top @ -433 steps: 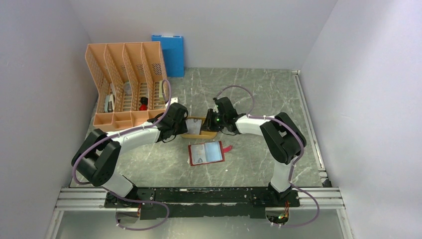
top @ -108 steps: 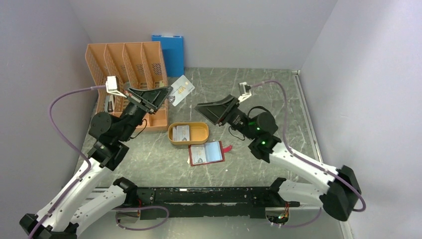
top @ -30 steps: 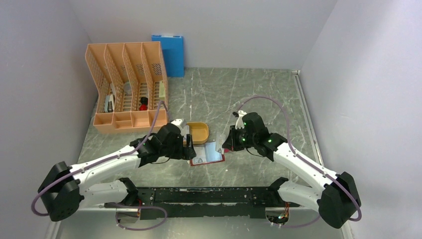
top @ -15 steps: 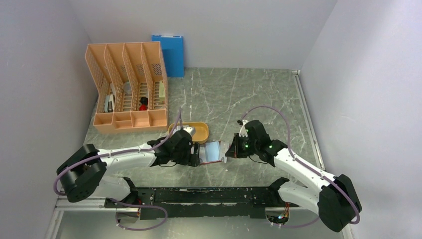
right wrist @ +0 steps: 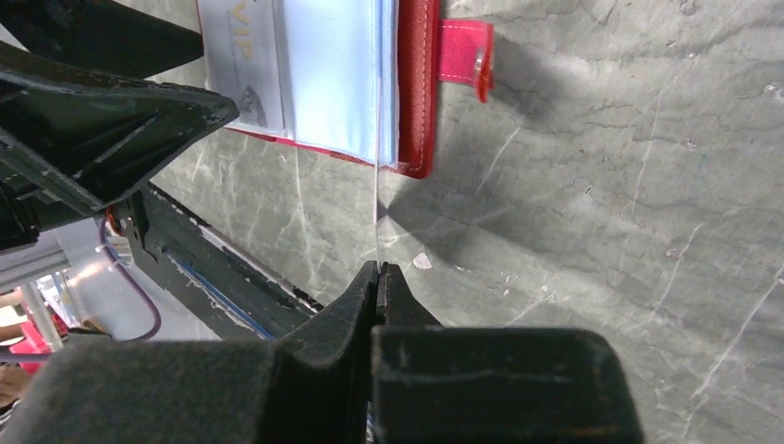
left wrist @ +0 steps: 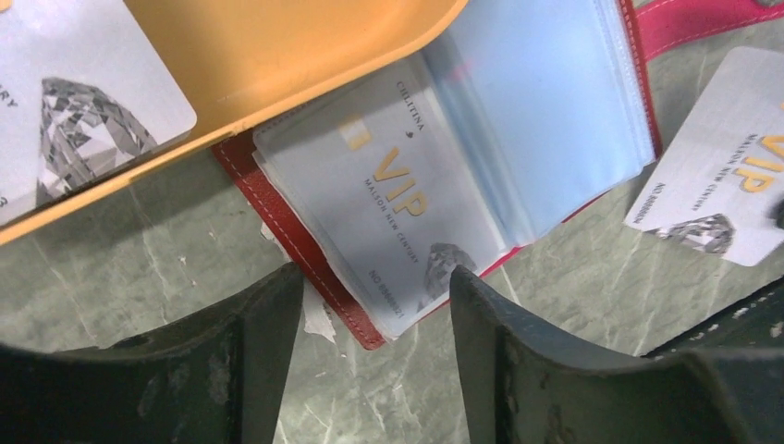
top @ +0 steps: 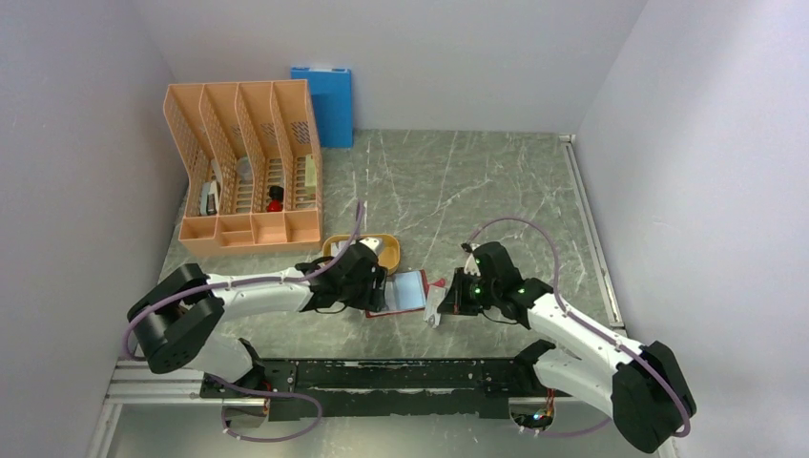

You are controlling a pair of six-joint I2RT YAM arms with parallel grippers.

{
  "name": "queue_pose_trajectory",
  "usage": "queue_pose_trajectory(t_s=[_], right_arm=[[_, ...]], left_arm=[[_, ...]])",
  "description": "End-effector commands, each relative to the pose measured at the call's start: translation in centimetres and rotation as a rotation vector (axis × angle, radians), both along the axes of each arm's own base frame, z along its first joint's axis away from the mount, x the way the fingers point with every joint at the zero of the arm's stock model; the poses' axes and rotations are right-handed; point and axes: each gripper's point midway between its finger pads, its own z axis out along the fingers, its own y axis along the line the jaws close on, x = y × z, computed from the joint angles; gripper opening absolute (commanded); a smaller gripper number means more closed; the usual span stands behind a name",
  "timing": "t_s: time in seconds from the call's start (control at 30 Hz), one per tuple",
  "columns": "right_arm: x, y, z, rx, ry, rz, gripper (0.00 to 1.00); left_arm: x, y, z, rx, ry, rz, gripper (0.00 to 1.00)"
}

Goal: Put the credit cards into the card holder
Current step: Turn over the card slot in the card holder.

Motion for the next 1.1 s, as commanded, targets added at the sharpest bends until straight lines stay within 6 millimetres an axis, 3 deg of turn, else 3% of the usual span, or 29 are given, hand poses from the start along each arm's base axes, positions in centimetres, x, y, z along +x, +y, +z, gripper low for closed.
queue_pose_trajectory(t_s=[0.0,0.13,0.2,0.4,0.63,0.8,1.07], right_arm=[[-0.1,-0.1,0.8,0.028,-0.004,-0.024,0.0],[1.8,-0.3,3.2,0.03,-0.112,-0.077,0.0],[2.9,-0.5,3.3,-0.008,-0.118,-0.095,0.0],[5.8,0.1,3.1,-0.028,-0.155,-0.15,0.0],[5.8,-0.4,1.6,-0.084,-0.141,-0.127,0.0],[5.3,0.3,1.5,-0.042,-0.139,-0.094,0.0],[4.6,1.8,0.8,0.032,-0.093,-0.042,0.0]], left_arm=[[0.1,0.3,-0.9,0.062,-0.022,-0.046,0.62],[0.0,1.1,-1.5,0.1,-0.027,-0.05,0.58],[0.0,1.4,-1.8,0.109,-0.027,-0.047,0.57],[0.5,0.8,-1.7,0.118,-0.04,-0.054,0.55],[0.5,0.6,-1.4,0.138,-0.058,-0.055,0.56],[0.7,0.6,0.4,0.103,-0.078,-0.026,0.64],[0.7,-1.0,5.6,-0.031,-0.121,-0.025,0.74]])
